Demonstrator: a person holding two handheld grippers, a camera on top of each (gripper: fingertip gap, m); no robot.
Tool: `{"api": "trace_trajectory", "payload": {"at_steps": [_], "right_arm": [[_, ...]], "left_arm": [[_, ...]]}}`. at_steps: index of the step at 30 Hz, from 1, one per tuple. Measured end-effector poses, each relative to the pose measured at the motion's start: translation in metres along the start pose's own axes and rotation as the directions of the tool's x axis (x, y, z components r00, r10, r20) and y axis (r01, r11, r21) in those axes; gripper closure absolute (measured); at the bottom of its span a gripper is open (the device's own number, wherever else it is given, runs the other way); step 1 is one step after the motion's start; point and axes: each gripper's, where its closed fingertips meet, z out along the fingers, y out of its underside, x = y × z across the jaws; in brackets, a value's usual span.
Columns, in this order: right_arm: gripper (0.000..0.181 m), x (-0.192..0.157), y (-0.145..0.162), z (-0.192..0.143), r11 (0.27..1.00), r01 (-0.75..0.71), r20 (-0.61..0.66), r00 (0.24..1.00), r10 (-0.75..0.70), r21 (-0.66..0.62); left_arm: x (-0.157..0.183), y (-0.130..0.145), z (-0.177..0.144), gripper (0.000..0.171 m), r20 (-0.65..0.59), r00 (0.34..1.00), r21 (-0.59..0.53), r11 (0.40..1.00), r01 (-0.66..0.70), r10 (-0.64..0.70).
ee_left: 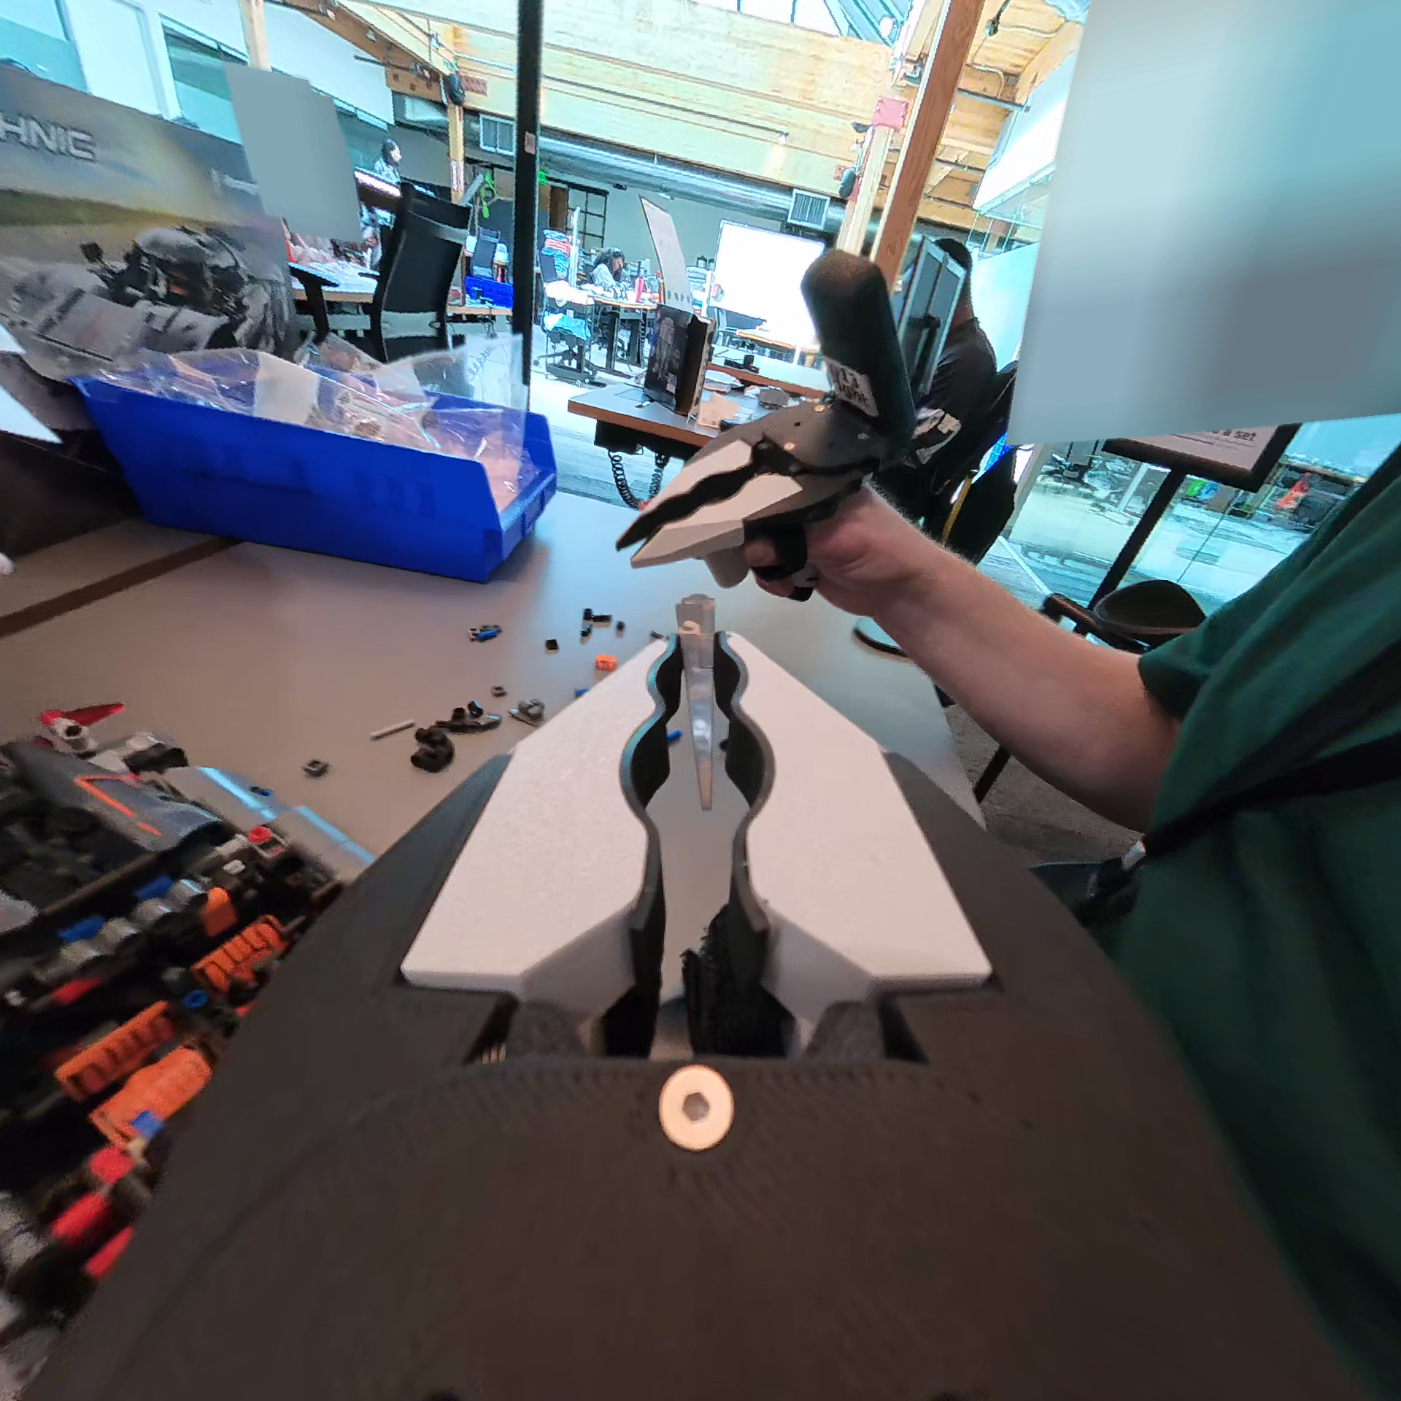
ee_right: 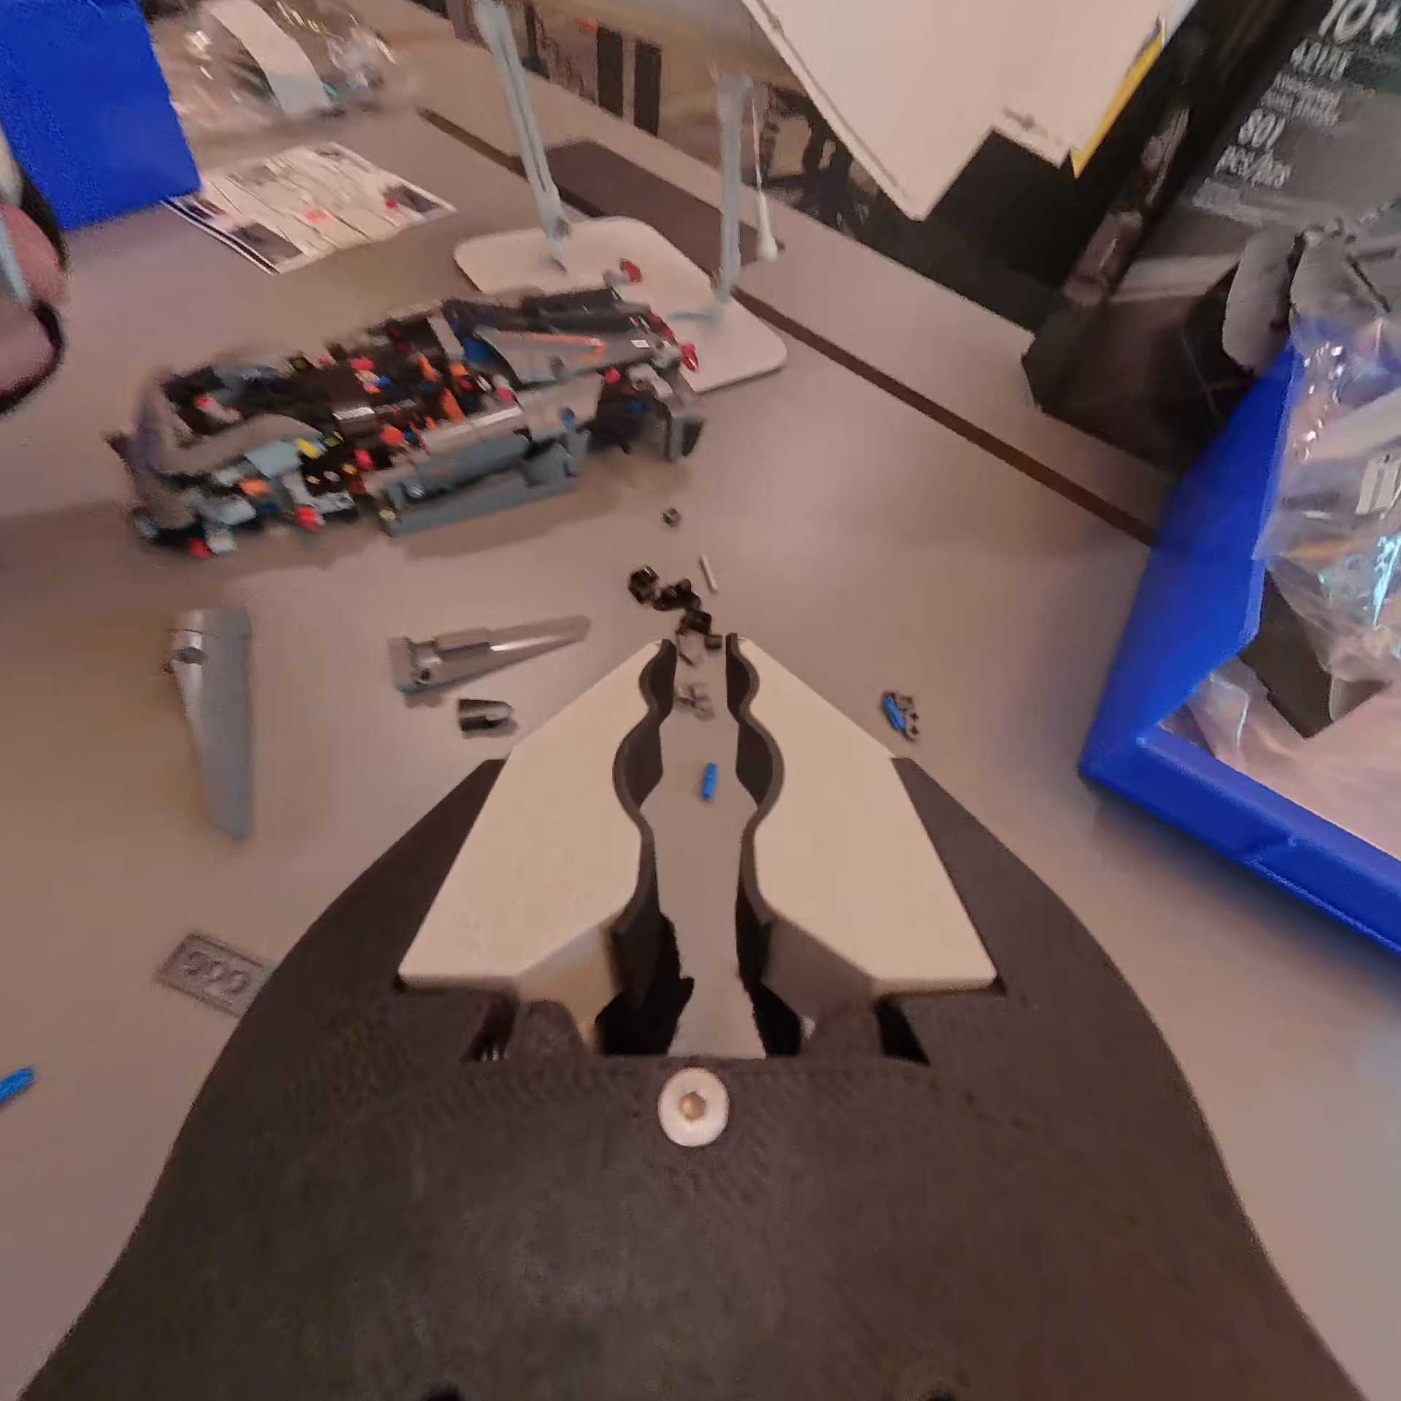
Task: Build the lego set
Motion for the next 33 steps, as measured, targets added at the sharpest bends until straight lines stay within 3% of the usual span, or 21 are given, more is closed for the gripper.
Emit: {"api": "trace_trajectory", "payload": {"at_steps": [3, 8, 14, 20, 29, 31, 33], "right_arm": [[0.170, 0.018, 0.016, 0.013, 0.997, -0.003, -0.012, 1.000, 0.002, -0.083], [0.169, 0.020, 0.047, 0.039, 0.969, 0.018, 0.047, 0.999, -0.007, -0.246], [0.171, 0.015, 0.067, 0.074, 0.929, 0.061, 0.117, 0.993, -0.020, -0.365], [0.169, 0.004, 0.079, 0.084, 0.906, 0.123, 0.193, 0.980, -0.047, -0.404], [0.176, 0.005, 0.076, 0.078, 0.927, 0.061, 0.200, 0.980, 0.016, -0.371], [0.176, -0.006, 0.051, 0.068, 0.964, 0.016, 0.230, 0.972, 0.047, -0.266], [0.176, -0.030, 0.006, 0.052, 0.996, -0.023, 0.304, 0.951, 0.047, -0.080]], "left_arm": [[-0.013, -0.003, -0.001, 0.165, 0.017, 1.000, 0.014, 1.000, -0.005, 0.005], [-0.024, 0.007, -0.002, 0.165, 0.022, 0.999, 0.021, 0.999, 0.034, -0.035], [-0.030, 0.007, -0.006, 0.165, 0.031, 0.998, 0.027, 0.998, 0.054, -0.055], [-0.030, 0.007, -0.010, 0.165, 0.029, 0.997, 0.035, 0.997, 0.063, -0.065], [-0.032, 0.007, -0.008, 0.165, 0.034, 0.998, 0.040, 0.997, 0.060, -0.062], [-0.031, 0.004, -0.008, 0.165, 0.030, 0.997, 0.058, 0.996, 0.066, -0.068], [-0.028, -0.002, -0.005, 0.165, -0.002, 0.993, 0.092, 0.989, 0.114, -0.115]]}}
